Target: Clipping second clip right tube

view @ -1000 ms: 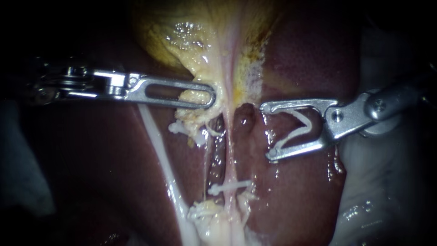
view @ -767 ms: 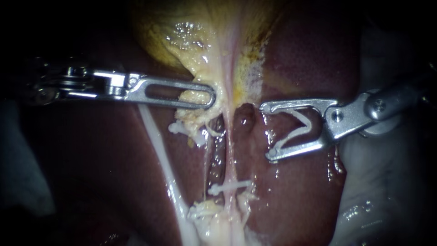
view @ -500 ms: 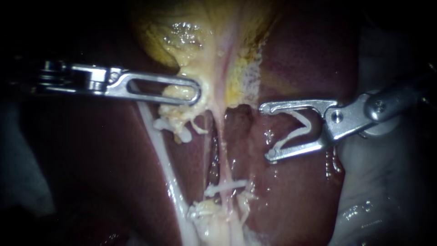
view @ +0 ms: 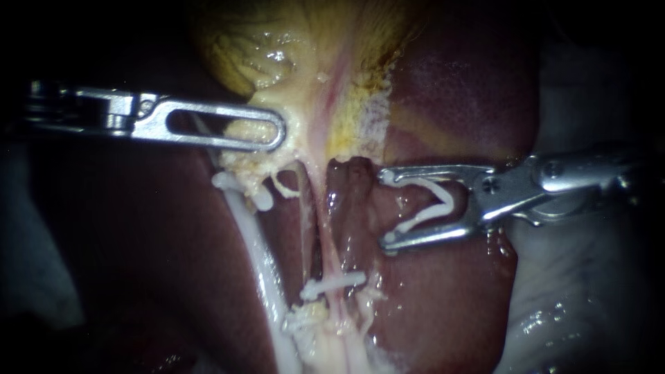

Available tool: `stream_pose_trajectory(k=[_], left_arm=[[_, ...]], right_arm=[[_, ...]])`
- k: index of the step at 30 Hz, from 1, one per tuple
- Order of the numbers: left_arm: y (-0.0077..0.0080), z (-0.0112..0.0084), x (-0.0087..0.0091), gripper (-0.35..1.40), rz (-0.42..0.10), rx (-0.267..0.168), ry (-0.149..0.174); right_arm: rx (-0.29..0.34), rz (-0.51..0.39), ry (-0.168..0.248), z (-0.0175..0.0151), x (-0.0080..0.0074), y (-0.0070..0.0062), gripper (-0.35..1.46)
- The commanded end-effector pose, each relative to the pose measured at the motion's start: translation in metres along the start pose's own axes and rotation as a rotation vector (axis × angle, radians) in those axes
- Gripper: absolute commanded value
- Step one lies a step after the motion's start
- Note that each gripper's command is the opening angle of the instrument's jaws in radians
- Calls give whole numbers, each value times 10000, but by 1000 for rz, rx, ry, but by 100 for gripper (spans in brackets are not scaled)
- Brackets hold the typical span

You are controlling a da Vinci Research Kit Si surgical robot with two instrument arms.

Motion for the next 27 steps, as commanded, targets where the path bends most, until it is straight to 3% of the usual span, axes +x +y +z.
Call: stream_pose_trajectory(k=[1, 6, 11, 15, 21, 27], left_arm=[[-1, 0, 0, -35, 0, -3, -1], [-3, 1, 1, -35, 5, -2, 0], [-4, 2, 1, -35, 5, -2, -1], [-4, 2, 1, -35, 5, -2, -1], [-4, 3, 1, -35, 5, -1, 1], [-4, 4, 1, -35, 5, -1, 0]], right_arm=[[5, 17, -5, 6, -2, 0, 48], [1, 76, -57, 36, -19, 5, 46], [4, 131, -64, 61, -41, 11, 47], [28, 158, -74, 76, -50, 9, 47], [79, 212, -8, 90, -45, 6, 45], [96, 230, 24, 95, -42, 3, 41]])
